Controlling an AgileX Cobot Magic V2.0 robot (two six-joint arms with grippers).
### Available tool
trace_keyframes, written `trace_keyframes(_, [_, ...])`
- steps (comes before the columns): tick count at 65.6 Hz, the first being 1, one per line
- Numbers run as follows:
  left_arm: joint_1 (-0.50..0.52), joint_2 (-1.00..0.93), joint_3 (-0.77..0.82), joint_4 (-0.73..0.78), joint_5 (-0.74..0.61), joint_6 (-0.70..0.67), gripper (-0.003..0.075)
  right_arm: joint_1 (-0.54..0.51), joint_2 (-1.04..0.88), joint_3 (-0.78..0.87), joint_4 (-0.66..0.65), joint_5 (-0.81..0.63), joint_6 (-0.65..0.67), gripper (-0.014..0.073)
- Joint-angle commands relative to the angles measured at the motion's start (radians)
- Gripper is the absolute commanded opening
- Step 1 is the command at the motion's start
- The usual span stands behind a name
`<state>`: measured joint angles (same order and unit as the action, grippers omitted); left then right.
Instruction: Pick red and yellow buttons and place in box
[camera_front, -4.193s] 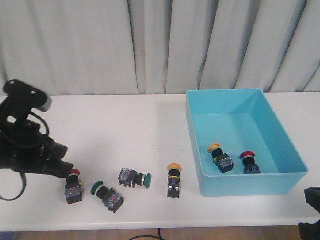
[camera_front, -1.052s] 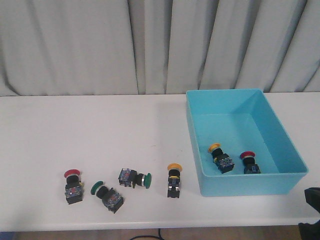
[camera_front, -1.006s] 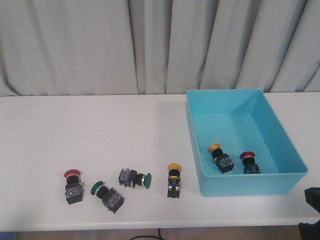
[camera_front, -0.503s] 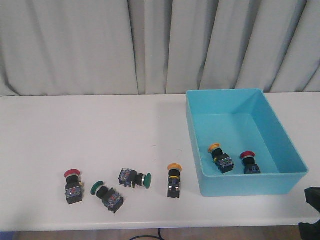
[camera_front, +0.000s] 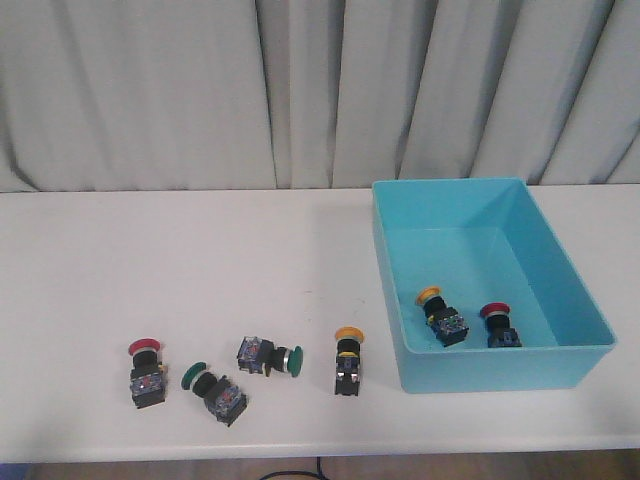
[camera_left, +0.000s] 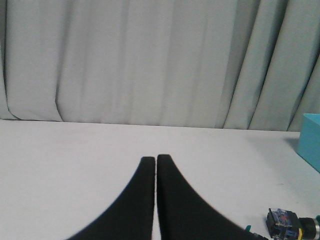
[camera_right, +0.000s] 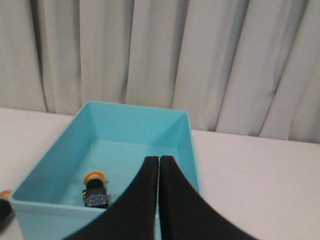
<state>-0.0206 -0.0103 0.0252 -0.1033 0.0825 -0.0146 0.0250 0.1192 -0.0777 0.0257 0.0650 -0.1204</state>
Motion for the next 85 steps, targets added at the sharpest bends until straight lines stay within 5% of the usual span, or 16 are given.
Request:
trace_keyframes(1, [0.001,-0.015,0.027,-0.011,-0.070,-0.003,-0.0007,-0.012,-0.058,0.042,-0.004,-0.143,0.004,-0.0004])
trace_keyframes(46, [0.001,-0.015,0.027,-0.011,-0.070,-0.003,-0.0007,-0.012,-0.141,0.114,0.058,-0.013,0.002,-0.0004])
trace_keyframes(85, [0.001,-0.015,0.027,-0.011,-0.070,-0.003,-0.0007,-0.012,-0.140,0.114,0.066,-0.045,-0.001,-0.0004])
